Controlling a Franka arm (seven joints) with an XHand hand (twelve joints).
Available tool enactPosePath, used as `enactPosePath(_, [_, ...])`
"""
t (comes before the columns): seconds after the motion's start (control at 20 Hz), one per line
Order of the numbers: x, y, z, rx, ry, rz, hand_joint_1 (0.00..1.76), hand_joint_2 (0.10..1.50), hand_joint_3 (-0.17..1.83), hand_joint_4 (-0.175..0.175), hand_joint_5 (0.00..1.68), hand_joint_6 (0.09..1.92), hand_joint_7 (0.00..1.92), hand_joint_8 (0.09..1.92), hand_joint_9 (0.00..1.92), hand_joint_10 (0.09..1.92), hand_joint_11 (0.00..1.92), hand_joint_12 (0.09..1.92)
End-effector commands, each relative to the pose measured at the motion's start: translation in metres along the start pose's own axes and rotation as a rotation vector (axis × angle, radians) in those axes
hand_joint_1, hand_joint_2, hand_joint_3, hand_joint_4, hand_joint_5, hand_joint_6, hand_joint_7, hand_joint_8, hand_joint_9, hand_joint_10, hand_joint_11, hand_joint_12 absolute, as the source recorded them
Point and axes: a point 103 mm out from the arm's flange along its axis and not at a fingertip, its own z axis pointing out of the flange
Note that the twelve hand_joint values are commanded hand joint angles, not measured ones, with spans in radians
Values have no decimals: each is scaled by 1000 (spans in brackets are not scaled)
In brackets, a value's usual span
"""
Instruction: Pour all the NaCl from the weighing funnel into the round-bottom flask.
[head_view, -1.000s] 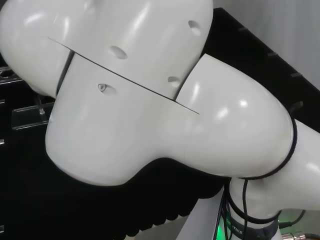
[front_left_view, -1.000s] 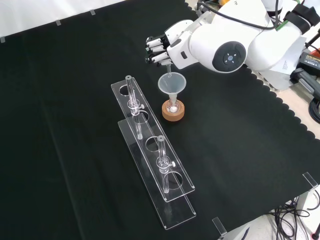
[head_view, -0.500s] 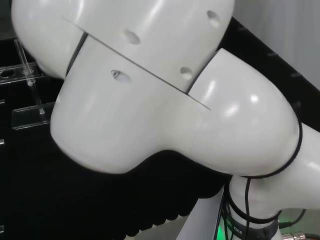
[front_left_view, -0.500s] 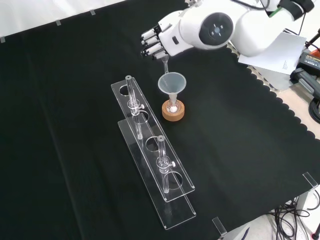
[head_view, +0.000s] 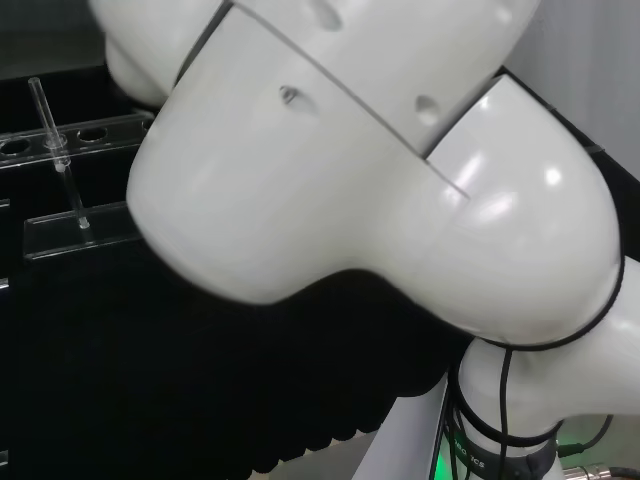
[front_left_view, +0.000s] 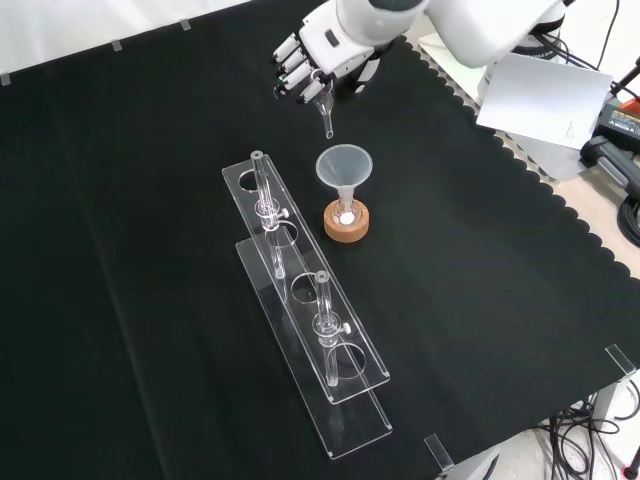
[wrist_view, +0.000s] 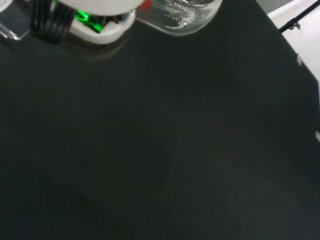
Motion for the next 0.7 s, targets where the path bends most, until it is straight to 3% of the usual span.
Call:
enactPosePath(0.05, [-9,-1,10,-31,253,-24,1120,714,532,175,1289,594,540,657,933,323,828,1022])
enactPosePath(0.25, [-16,-2,14,-36,334,-20,1119,714,532,175,1288,594,541,657,934,323,829,1022])
enactPosePath(0.7, [-26,2,21,-39,443,-23,1119,714,532,175,1288,595,542,656,936,322,831,1022])
